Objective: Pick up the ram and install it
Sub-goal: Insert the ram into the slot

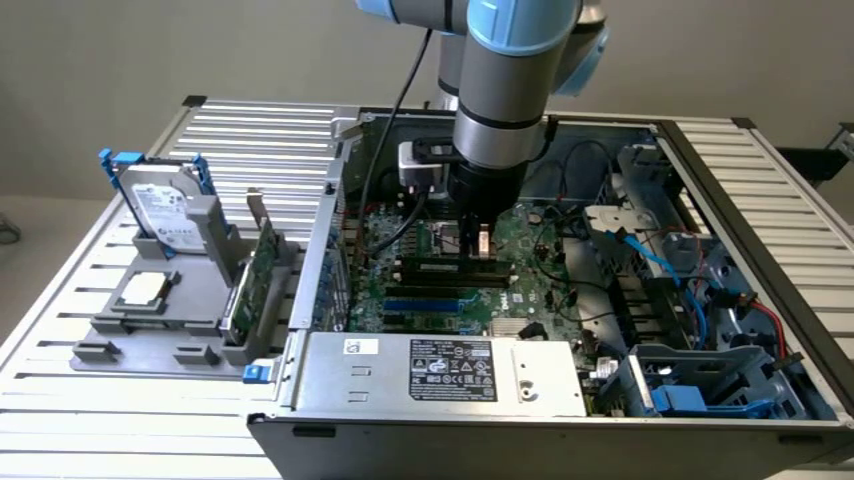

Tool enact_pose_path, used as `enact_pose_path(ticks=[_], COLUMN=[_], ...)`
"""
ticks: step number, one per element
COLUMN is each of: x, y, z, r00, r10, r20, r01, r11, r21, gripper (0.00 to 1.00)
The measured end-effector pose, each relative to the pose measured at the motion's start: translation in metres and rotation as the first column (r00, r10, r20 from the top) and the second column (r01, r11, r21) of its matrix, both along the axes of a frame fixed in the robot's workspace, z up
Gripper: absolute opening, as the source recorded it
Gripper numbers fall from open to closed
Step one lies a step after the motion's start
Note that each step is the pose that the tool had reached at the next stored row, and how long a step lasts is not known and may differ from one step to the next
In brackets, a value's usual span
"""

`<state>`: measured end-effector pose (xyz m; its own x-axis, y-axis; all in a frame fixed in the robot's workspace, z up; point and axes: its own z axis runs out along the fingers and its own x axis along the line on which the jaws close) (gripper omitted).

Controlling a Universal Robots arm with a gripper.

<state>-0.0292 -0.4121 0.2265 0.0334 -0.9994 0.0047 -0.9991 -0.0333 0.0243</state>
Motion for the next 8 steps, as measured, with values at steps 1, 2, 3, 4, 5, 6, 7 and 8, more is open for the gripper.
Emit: enact_pose_path(ticks=[1, 2, 3, 4, 5, 6, 7, 8], x=[0.0000, 0.0000, 0.0000, 0.0000, 0.0000, 0.0000, 0.0000, 0.0000], y=[0.0000, 0.0000, 0.0000, 0.0000, 0.0000, 0.0000, 0.0000, -0.0001], z=[-0.0005, -0.0011, -0.0017, -0.0023, -0.0030, -0.0035, -0.0038, -0.0040], r00=[1.0000, 1.0000, 1.0000, 1.0000, 1.0000, 1.0000, 1.0000, 1.0000], r10=[0.000, 0.000, 0.000, 0.000, 0.001, 0.001, 0.001, 0.001], r20=[0.0000, 0.0000, -0.0001, 0.0000, 0.0000, 0.0000, 0.0000, -0.0001], r01=[0.000, 0.000, 0.000, 0.000, -0.001, -0.001, -0.001, -0.001], r11=[1.0000, 1.0000, 1.0000, 1.0000, 1.0000, 1.0000, 1.0000, 1.0000], r21=[0.0000, -0.0001, -0.0002, -0.0003, -0.0003, -0.0005, -0.0006, -0.0009], gripper=[0.14, 0.14, 0.14, 0.14, 0.14, 0.14, 0.14, 0.14])
